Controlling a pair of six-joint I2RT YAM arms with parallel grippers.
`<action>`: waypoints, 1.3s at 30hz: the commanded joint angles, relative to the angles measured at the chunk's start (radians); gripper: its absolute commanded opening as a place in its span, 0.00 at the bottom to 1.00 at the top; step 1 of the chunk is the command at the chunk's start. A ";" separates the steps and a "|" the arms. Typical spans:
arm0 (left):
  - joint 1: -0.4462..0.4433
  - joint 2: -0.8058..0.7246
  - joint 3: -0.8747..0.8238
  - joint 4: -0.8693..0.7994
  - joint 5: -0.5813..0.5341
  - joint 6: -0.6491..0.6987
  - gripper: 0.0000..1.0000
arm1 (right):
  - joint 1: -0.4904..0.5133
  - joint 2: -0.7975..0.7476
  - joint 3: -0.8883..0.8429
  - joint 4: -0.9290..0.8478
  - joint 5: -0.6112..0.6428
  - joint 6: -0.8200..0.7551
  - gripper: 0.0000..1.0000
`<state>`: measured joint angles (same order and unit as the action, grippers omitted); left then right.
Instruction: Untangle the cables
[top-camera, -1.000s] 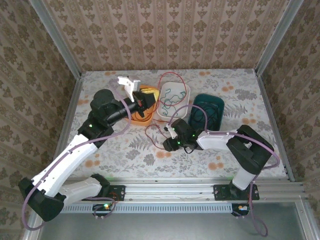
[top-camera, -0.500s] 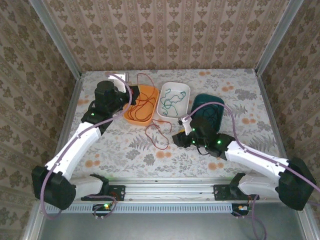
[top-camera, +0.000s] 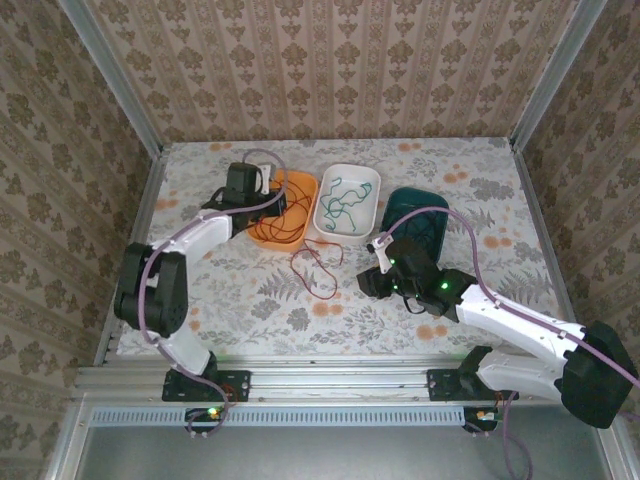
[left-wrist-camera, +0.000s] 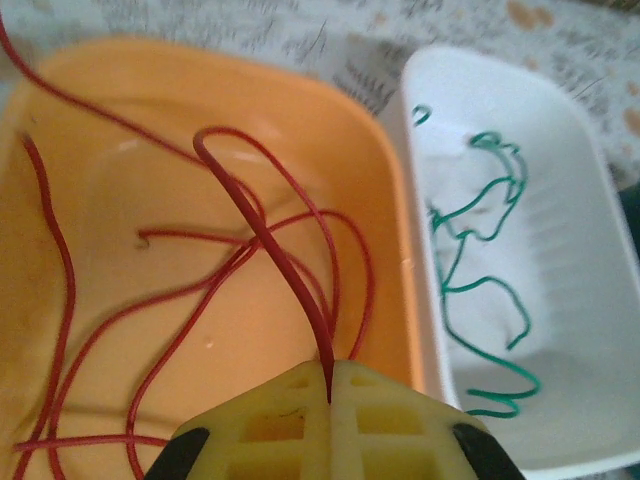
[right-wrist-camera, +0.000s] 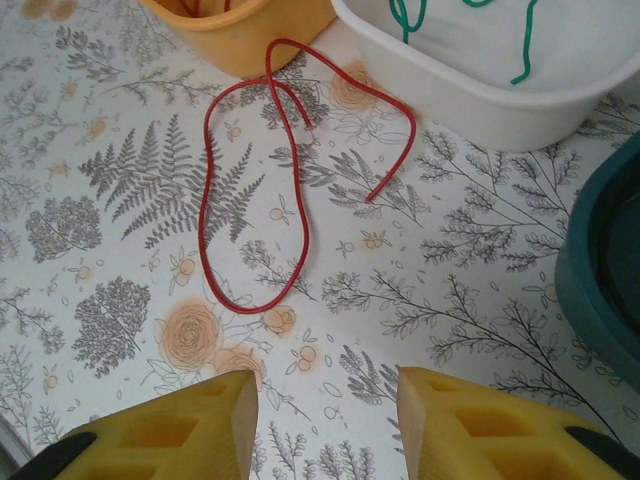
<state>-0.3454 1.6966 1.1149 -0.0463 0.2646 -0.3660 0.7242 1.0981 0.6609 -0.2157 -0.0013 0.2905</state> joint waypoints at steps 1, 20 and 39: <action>-0.001 0.048 0.051 0.004 -0.020 -0.024 0.00 | -0.005 -0.027 0.005 -0.036 0.039 -0.010 0.43; -0.196 -0.152 0.033 -0.117 -0.313 0.205 0.86 | -0.005 -0.004 0.011 -0.046 0.036 -0.008 0.43; -0.590 0.133 0.028 -0.388 -0.218 0.072 0.93 | -0.049 0.025 0.018 -0.071 0.105 0.026 0.43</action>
<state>-0.9237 1.7912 1.0721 -0.3565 0.0532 -0.2695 0.6846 1.1633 0.6640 -0.2573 0.0605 0.3103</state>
